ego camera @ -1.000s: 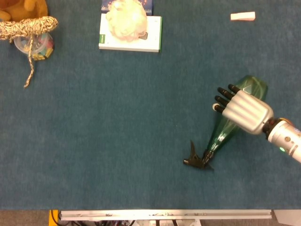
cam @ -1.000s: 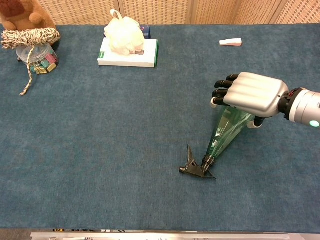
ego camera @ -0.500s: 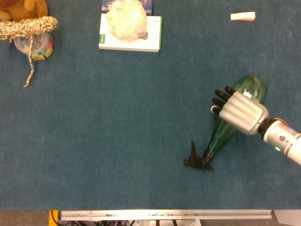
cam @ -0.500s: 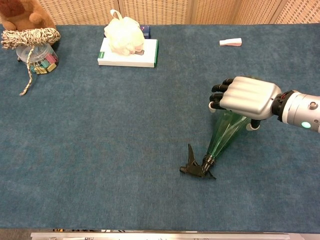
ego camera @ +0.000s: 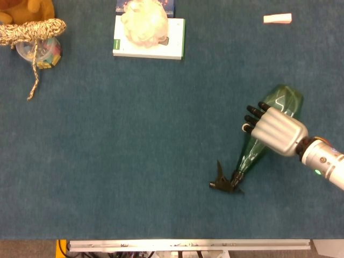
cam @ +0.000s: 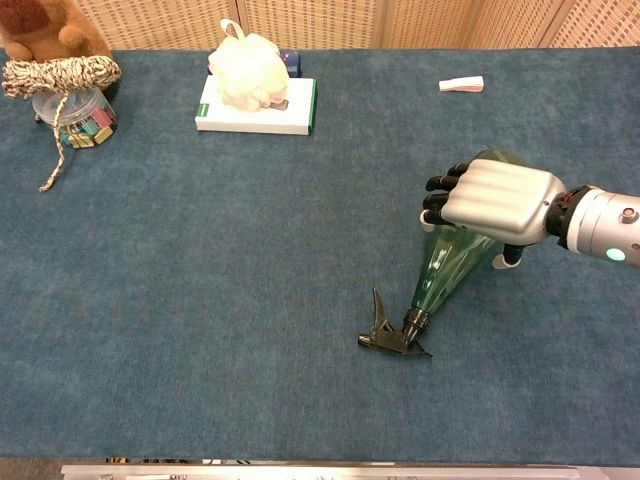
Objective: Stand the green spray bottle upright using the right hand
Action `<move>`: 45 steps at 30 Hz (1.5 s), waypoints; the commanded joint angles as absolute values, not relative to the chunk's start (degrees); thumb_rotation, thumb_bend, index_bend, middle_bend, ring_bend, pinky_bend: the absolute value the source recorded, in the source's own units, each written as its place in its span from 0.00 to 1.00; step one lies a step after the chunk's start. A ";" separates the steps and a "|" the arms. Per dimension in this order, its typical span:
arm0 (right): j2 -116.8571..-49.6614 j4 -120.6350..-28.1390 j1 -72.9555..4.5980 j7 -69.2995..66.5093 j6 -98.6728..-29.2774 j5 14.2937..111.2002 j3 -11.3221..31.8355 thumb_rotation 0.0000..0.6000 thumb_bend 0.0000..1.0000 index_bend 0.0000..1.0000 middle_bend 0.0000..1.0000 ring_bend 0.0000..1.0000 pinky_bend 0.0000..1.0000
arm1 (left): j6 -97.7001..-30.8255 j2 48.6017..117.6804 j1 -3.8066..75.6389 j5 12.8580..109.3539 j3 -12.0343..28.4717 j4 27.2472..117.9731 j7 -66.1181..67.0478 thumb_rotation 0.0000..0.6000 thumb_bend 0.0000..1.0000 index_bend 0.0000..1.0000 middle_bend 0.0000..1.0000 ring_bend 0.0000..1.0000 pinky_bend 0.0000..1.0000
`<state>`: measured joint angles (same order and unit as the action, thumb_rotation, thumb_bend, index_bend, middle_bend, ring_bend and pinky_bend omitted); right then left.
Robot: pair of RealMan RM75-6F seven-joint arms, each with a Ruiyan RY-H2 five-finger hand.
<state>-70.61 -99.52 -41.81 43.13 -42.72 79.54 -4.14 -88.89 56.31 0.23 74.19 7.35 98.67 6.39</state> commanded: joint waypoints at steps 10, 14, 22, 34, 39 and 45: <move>-72.79 -97.29 -42.81 44.45 -41.78 78.59 -4.86 1.00 0.01 0.36 0.33 0.18 0.21 | -89.14 56.43 0.19 73.36 7.80 98.65 6.36 1.00 0.05 0.44 0.32 0.19 0.38; -73.19 -97.01 -42.71 43.77 -42.71 79.27 -4.87 1.00 0.01 0.38 0.37 0.22 0.21 | -89.39 56.40 0.10 73.58 7.79 98.74 6.15 1.00 0.05 0.44 0.32 0.19 0.38; -73.29 -96.24 -42.21 41.66 -44.53 81.52 -5.18 1.00 0.01 0.45 0.44 0.32 0.25 | -89.67 56.41 -0.01 73.71 7.81 98.84 6.01 1.00 0.05 0.44 0.32 0.19 0.38; -71.17 -95.17 -39.61 36.25 -49.96 83.33 -4.53 1.00 0.01 0.47 0.46 0.34 0.25 | -89.92 56.60 -0.01 73.78 7.92 98.86 6.10 1.00 0.05 0.44 0.32 0.19 0.38; -70.69 -93.89 -37.62 32.03 -54.04 83.94 -3.44 1.00 0.01 0.47 0.46 0.34 0.25 | -90.65 57.27 -0.03 73.97 8.19 98.44 6.14 1.00 0.05 0.44 0.32 0.19 0.38; -72.29 -90.00 -34.77 23.79 -59.72 84.37 -1.45 1.00 0.01 0.47 0.46 0.34 0.25 | -90.61 57.51 0.01 74.07 8.16 98.28 6.30 1.00 0.05 0.44 0.32 0.19 0.38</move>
